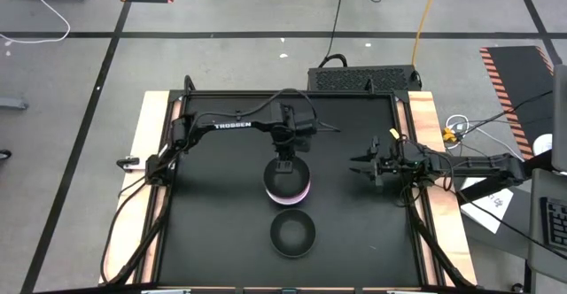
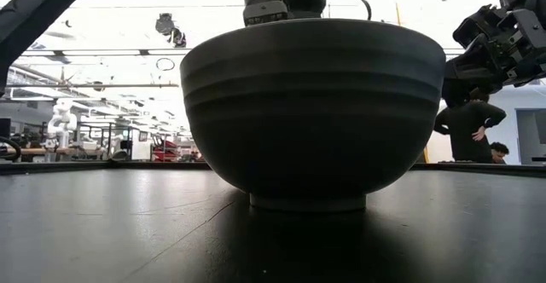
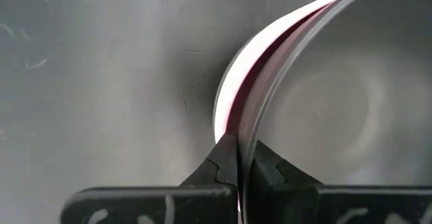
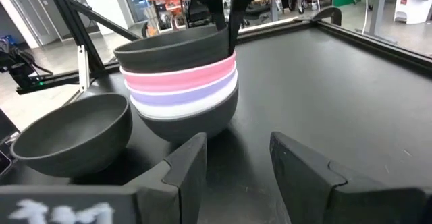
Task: Nest bowls inside each other
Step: Stack the left black bowl on top of the pink bowl
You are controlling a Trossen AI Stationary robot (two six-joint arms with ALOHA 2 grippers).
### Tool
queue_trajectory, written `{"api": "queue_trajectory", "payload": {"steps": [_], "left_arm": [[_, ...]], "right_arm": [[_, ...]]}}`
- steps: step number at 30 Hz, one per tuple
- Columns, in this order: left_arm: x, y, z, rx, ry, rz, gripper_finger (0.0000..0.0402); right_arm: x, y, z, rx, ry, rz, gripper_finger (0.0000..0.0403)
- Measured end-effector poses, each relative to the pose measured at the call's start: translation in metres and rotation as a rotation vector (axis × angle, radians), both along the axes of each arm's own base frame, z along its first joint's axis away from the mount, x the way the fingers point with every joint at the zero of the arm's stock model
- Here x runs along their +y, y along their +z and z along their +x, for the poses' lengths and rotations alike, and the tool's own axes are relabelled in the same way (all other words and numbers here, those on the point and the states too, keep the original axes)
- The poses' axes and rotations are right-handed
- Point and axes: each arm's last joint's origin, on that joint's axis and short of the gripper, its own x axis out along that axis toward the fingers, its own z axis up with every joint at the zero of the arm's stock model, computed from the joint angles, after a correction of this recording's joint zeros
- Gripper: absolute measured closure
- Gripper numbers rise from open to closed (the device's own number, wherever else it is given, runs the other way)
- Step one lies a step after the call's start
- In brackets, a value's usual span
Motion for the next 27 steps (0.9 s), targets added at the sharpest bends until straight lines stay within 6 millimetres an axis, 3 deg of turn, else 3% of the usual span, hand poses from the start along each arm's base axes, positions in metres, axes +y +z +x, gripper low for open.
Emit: {"api": "queue_trajectory", "payload": {"steps": [10,27], "left_arm": [[-0.013,-0.001,-0.001,0.042,-0.006,0.037,0.0399],[-0.013,-0.004,-0.006,0.106,0.012,0.074,0.0399]], "right_arm": [[0.000,-0.001,0.000,0.009,0.000,0.001,0.0248],[0.000,-0.001,0.000,0.008,-0.003,0.016,0.0248]]}}
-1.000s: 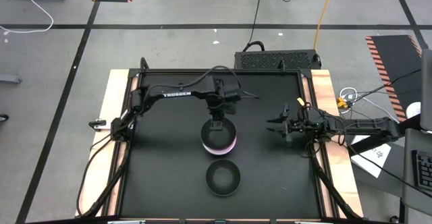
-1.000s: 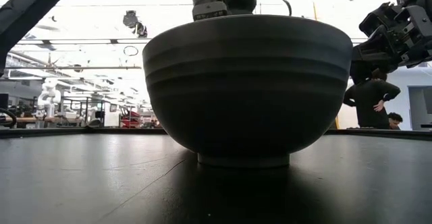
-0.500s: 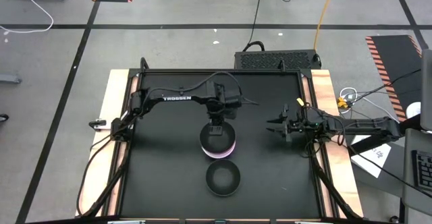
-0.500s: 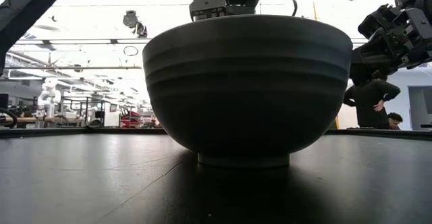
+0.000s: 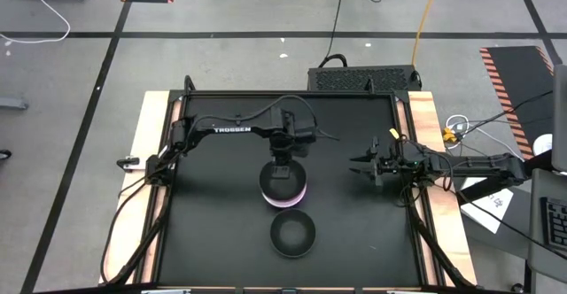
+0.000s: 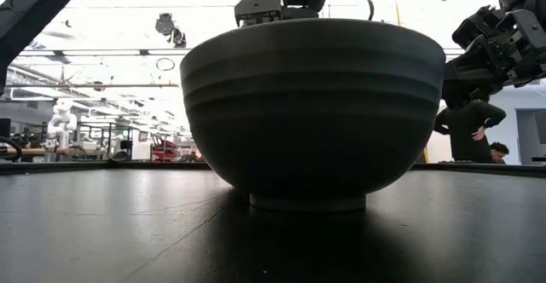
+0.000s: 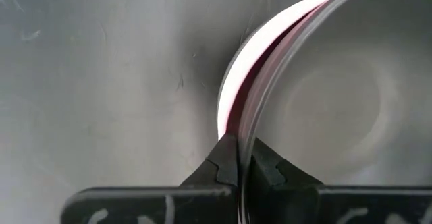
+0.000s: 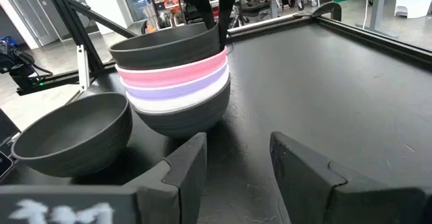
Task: Nest bowls inside each other
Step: Stack the left black bowl on top of the pink bowl
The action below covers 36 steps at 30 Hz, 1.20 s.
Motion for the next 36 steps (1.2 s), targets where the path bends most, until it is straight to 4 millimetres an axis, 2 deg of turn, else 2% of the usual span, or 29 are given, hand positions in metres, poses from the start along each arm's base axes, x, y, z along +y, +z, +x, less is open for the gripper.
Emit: {"api": "queue_trajectory", "payload": {"steps": [25,29,36], "left_arm": [[0.008,-0.001,-0.003,0.017,0.012,0.011,0.0386],[0.004,-0.001,-0.001,0.010,-0.023,0.011,0.0360],[-0.005,0.002,0.000,-0.006,-0.033,0.032,0.0286]], "right_arm": [[0.000,0.000,0.000,0.000,-0.001,0.004,0.0248],[0.000,0.000,0.000,0.000,-0.001,0.004,0.0248],[0.000,0.000,0.000,0.000,-0.001,0.004,0.0248]]}}
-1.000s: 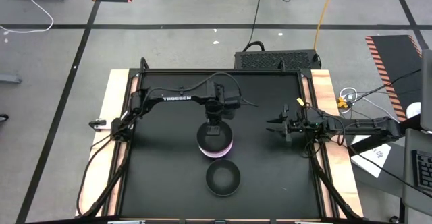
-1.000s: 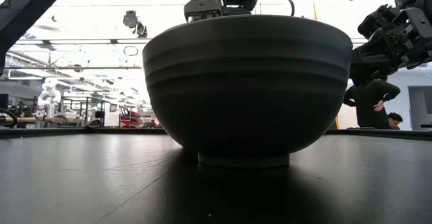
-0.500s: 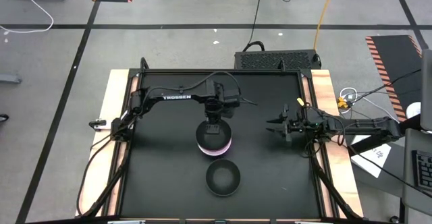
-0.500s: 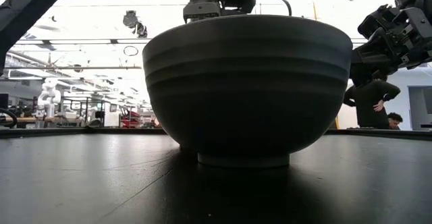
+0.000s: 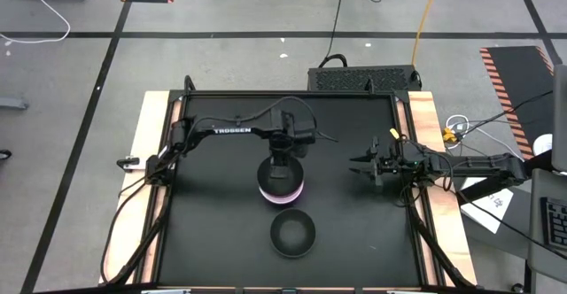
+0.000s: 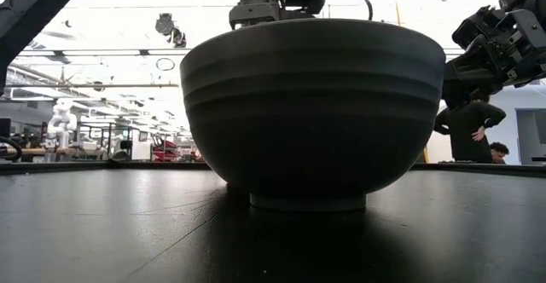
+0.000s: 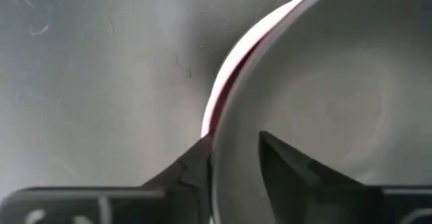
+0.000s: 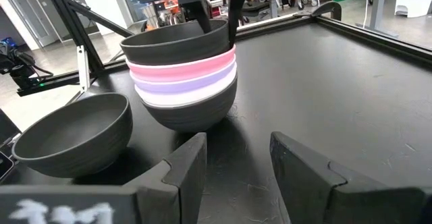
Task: Nest bowls inside each other
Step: Stack the left black bowl on top of the pink bowl
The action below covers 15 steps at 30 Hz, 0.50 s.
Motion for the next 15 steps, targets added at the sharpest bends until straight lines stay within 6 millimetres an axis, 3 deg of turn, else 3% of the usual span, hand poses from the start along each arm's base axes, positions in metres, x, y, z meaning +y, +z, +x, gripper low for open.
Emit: {"api": "queue_trajectory", "payload": {"steps": [7,15], "left_arm": [[-0.006,0.008,0.000,-0.041,0.013,0.016,0.0221],[-0.007,0.012,-0.001,-0.054,0.016,0.030,0.0186]], "right_arm": [[0.000,0.000,0.000,0.000,0.000,0.000,0.0248],[0.000,0.000,0.000,0.001,0.000,0.000,0.0248]]}}
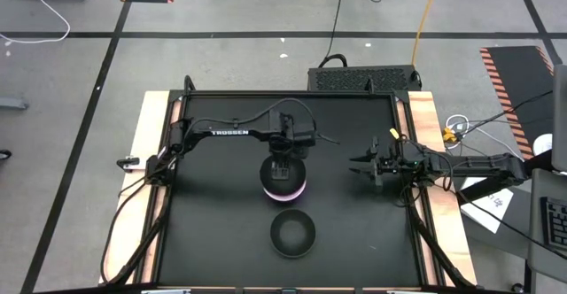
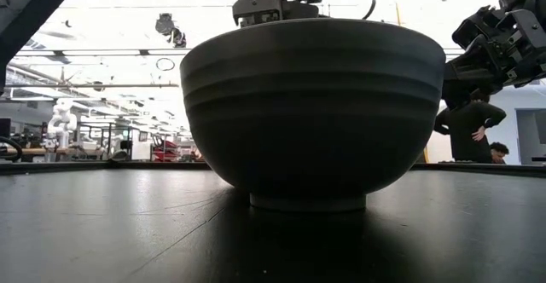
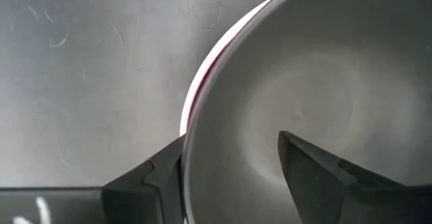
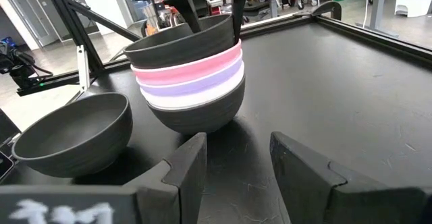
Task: Nest bowls inside each other
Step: Stack the left black bowl on top of the pink bowl
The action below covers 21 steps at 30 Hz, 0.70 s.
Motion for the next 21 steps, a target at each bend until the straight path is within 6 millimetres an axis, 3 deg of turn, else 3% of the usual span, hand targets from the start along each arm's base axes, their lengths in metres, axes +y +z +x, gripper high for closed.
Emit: {"api": "queue_trajectory", "payload": {"steps": [15,21], "left_arm": [[0.017,0.010,-0.002,-0.032,0.022,0.021,0.0176],[0.018,0.011,-0.002,-0.053,-0.037,-0.077,0.0181]], "right_arm": [[0.000,0.000,0.000,0.003,0.000,0.000,0.0248],[0.000,0.000,0.000,0.005,0.000,0.000,0.0248]]}}
